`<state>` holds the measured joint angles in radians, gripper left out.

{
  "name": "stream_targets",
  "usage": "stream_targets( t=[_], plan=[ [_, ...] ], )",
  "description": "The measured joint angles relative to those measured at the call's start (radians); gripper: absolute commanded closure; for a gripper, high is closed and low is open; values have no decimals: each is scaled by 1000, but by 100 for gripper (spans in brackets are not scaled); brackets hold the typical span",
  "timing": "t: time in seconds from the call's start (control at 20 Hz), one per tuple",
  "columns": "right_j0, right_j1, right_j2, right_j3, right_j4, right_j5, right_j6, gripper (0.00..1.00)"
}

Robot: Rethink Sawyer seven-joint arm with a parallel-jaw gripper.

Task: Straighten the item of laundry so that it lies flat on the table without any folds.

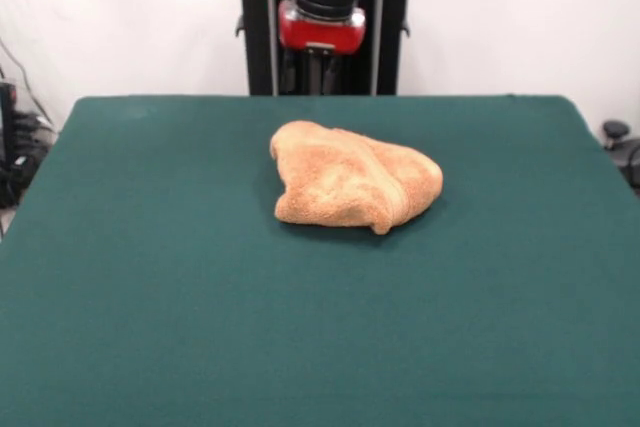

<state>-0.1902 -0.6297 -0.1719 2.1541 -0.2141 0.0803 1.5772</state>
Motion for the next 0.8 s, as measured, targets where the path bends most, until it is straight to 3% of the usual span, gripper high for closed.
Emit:
stream_targets(
  t=[0.5,0.8],
  plan=[
    [21,77,-1,-18,74,14,0,0],
    [33,121,-18,-96,124,141,0,0]
  ],
)
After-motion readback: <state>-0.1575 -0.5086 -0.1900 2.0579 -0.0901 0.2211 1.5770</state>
